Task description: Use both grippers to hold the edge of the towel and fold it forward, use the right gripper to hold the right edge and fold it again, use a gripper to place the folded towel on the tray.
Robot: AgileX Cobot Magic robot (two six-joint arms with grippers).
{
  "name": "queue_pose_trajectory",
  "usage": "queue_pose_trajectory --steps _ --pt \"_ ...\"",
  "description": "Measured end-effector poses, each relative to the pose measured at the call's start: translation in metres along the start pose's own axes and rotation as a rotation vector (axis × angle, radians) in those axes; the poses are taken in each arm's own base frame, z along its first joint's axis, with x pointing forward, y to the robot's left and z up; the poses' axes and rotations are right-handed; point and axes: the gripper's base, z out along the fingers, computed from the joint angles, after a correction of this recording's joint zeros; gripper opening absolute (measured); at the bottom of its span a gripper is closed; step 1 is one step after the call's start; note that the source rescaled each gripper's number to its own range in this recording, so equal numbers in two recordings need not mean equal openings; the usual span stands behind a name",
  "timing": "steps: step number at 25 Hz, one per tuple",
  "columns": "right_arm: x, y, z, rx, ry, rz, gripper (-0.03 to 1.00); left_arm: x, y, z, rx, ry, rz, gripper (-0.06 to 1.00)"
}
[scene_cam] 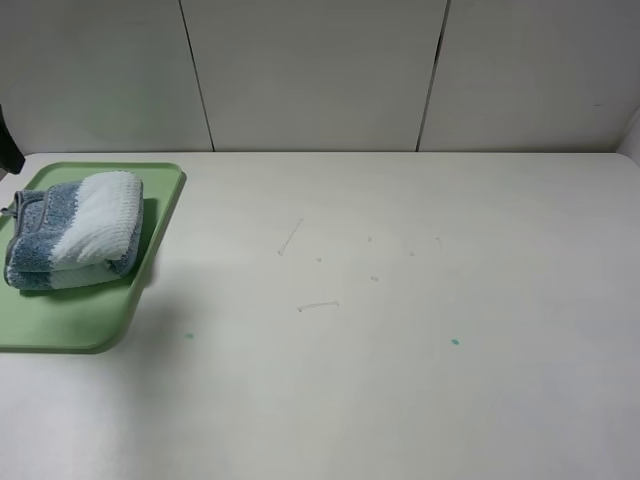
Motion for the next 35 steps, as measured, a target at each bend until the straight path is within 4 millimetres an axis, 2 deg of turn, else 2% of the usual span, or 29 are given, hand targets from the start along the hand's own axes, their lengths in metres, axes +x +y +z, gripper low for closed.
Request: queue_pose_trajectory --steps 9,12,18,24,31,35 --pt "0.0 0.0 0.0 0.0 0.0 0.0 1.0 0.045 -0.012 -0.07 -0.018 -0.083 0.033 1.0" --pt "0.0 0.0 0.0 0.0 0.0 0.0 1.0 0.069 -0.016 -0.082 -0.023 -0.108 0.04 1.0" --pt "0.0 0.0 0.0 0.0 0.0 0.0 1.0 0.126 -0.027 -0.091 -0.034 -0.172 0.041 1.0" --pt "0.0 0.0 0.0 0.0 0.0 0.0 1.0 0.18 -0.036 -0.1 -0.058 -0.314 0.038 1.0" --pt "0.0 0.0 0.0 0.0 0.0 0.0 1.0 0.232 -0.048 -0.112 -0.075 -0.52 0.05 1.0" --pt "0.0 0.0 0.0 0.0 0.0 0.0 1.0 0.258 -0.052 -0.111 -0.069 -0.622 0.085 1.0"
